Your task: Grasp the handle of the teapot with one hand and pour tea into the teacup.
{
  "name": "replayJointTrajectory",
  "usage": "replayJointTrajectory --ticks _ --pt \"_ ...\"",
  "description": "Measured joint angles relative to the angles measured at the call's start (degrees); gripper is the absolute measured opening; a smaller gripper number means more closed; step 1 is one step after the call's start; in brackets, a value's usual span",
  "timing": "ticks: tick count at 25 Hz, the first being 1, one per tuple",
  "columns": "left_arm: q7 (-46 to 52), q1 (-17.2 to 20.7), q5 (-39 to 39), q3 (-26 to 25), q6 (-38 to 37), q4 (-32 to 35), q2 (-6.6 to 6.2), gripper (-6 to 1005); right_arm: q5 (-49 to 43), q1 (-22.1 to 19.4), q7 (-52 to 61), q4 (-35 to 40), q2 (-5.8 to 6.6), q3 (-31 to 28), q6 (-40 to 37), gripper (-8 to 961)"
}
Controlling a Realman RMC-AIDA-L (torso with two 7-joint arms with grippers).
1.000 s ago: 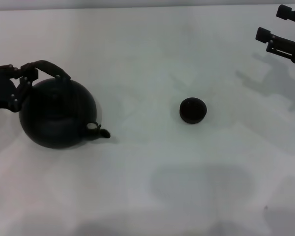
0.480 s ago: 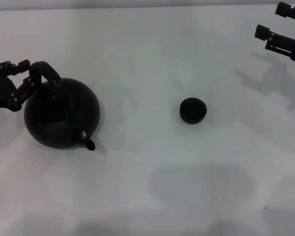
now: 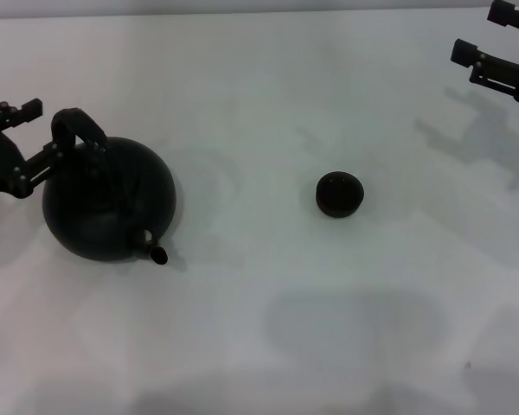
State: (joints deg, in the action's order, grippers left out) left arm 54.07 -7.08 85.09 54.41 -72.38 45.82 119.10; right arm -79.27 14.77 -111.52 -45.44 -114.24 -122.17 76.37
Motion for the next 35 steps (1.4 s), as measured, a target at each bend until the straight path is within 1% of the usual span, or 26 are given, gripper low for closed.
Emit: replayJointTrajectory --ticks 3,6,13,17,18,19,20,22,24,25,26,27,29,30,31,32,35 --pt "-0.7 1.4 -1.6 0.1 -0.7 0.3 0.00 506 0.0 0.0 0.0 0.0 0.18 -0.2 -0.1 825" --pt "-0.7 2.9 -2.5 -0.2 -3.0 0.6 -0.05 548 0.0 0.0 0.1 0.0 0.37 -0.3 -0.1 825" --pt "-3.0 8.2 -7.1 -0.3 -6.9 0.6 -0.16 547 0.1 0.2 0.7 -0.3 0.82 -0.4 -0.2 825" --pt "-6.8 11.6 -14.2 -2.0 -9.0 -1.1 -0.09 547 0.1 -0.2 -0.5 -0.6 0.84 -1.4 -0.2 825" --pt "-8.1 12.1 -16.6 -3.2 -9.7 -2.7 -0.05 547 0.1 -0.4 -1.3 -0.4 0.77 -2.7 -0.3 825" --pt "-10.1 12.5 -21.2 -6.1 -11.8 -6.3 -0.05 548 0.1 -0.5 -1.8 -0.3 0.69 -3.6 -0.3 825" --pt "-10.1 12.5 -21.2 -6.1 -11.8 -6.3 -0.05 548 0.1 -0.5 -1.8 -0.3 0.69 -3.6 -0.3 825" --pt "-11.7 12.4 -25.1 -9.8 -14.1 -10.4 -0.07 548 0.2 -1.0 -3.2 0.1 0.34 -5.4 -0.4 825" --pt "-13.7 12.0 -28.6 -14.5 -16.9 -15.1 -0.10 548 1.8 -1.9 -6.5 1.8 -0.20 -7.7 -0.4 825" --pt "-14.8 11.8 -30.4 -18.2 -18.7 -17.9 -0.09 548 2.8 -2.0 -7.8 2.9 -0.27 -8.1 -0.3 825" --pt "-15.1 11.8 -31.0 -19.7 -19.3 -19.0 -0.03 546 4.3 -2.1 -9.5 4.5 -0.27 -8.4 -0.2 825" --pt "-15.1 11.8 -31.0 -19.7 -19.3 -19.0 -0.03 545 4.3 -2.1 -9.5 4.5 -0.27 -8.4 -0.2 825" --pt "-15.2 11.6 -31.7 -22.0 -20.0 -20.3 0.00 542 7.3 -2.4 -13.1 7.7 -0.28 -8.6 -0.1 825" --pt "-15.2 11.4 -32.0 -24.2 -20.4 -21.6 0.00 540 10.1 -2.6 -17.2 11.1 -0.28 -8.7 -0.2 825" --pt "-15.3 11.1 -32.0 -25.5 -20.5 -22.5 0.00 540 11.6 -2.6 -19.2 12.9 -0.29 -8.7 -0.3 825" --pt "-15.3 11.1 -32.0 -25.5 -20.5 -22.5 0.00 540 11.6 -2.6 -19.2 12.9 -0.29 -8.7 -0.3 825" --pt "-15.4 10.3 -32.5 -27.8 -20.7 -24.6 0.00 539 17.0 -2.6 -25.7 18.8 -0.33 -8.7 -0.3 825"
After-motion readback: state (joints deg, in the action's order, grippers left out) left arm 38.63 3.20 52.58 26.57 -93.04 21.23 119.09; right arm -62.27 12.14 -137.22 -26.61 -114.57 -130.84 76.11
